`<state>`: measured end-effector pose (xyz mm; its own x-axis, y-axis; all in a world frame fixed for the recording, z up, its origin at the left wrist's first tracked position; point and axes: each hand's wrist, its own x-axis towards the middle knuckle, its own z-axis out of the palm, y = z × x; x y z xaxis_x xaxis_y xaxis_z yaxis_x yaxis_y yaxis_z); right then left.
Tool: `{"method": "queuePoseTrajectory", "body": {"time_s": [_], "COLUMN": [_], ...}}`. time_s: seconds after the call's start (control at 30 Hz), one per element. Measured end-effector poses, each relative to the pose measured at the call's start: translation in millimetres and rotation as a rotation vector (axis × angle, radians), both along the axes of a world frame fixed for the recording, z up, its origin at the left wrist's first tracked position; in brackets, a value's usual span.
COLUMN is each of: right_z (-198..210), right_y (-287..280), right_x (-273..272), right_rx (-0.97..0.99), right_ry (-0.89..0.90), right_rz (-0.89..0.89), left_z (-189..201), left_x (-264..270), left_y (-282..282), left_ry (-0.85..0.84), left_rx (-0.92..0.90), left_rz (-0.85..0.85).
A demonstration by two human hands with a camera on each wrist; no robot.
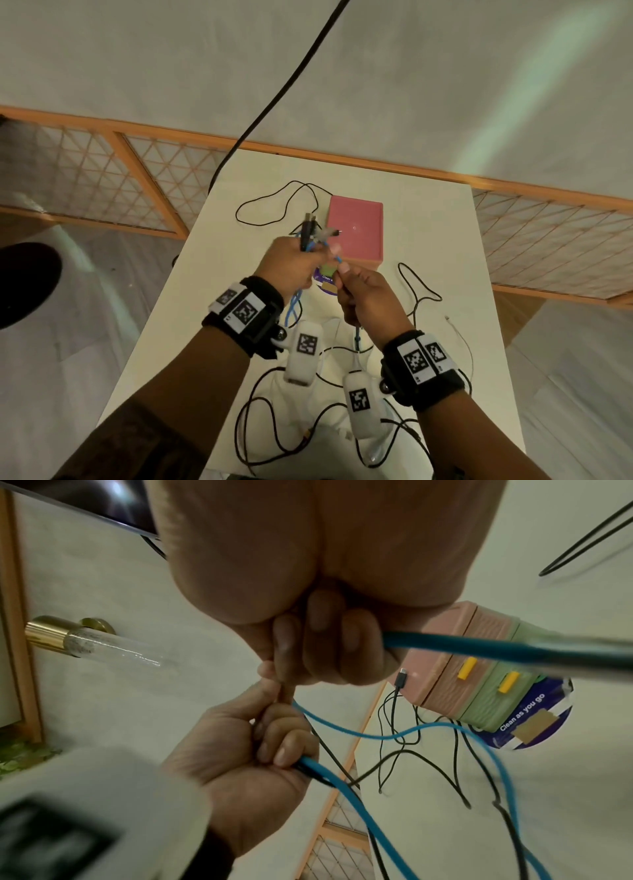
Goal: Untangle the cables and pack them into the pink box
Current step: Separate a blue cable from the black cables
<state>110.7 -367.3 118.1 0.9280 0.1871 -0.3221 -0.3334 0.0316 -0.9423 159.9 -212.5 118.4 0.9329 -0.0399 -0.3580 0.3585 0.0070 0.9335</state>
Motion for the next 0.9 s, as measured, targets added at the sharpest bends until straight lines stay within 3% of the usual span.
{"method": "queuePoseTrajectory", "body": {"time_s": [0.07,0.1,0.23,0.37,0.57,0.8,0.9], "right_z": [-1,-1,-7,-17,-28,-19,-18], "right_y": [3,3,6,9,3,8,13], "right_x": [2,4,11,16,52,131,154], "right_rx": [-0.013,-0.021,0.016,-0.042,-0.528,-0.701,-0.584], "right_ry": [-0.017,-0.025,-0.038,-0.040,-0.214,-0.207,-0.182], "right_rz": [0.018,0.023,0.008,-0.048,-0.206,-0.179,-0.189], "left_z": [0,-3,6,-1,0,12,10], "left_x": [11,16,0,17,30,36,33], "left_y": [4,5,0,8,22,28,29], "left_ry": [0.024,0.045,-0.010,-0.036,-0.025,0.247,0.277], "left_rx": [-0.077,-0.104,-0.002,0.079,0.165,-0.207,-0.248], "left_rz": [0.248,0.276,-0.071,0.115,0.068,0.041,0.013]}}
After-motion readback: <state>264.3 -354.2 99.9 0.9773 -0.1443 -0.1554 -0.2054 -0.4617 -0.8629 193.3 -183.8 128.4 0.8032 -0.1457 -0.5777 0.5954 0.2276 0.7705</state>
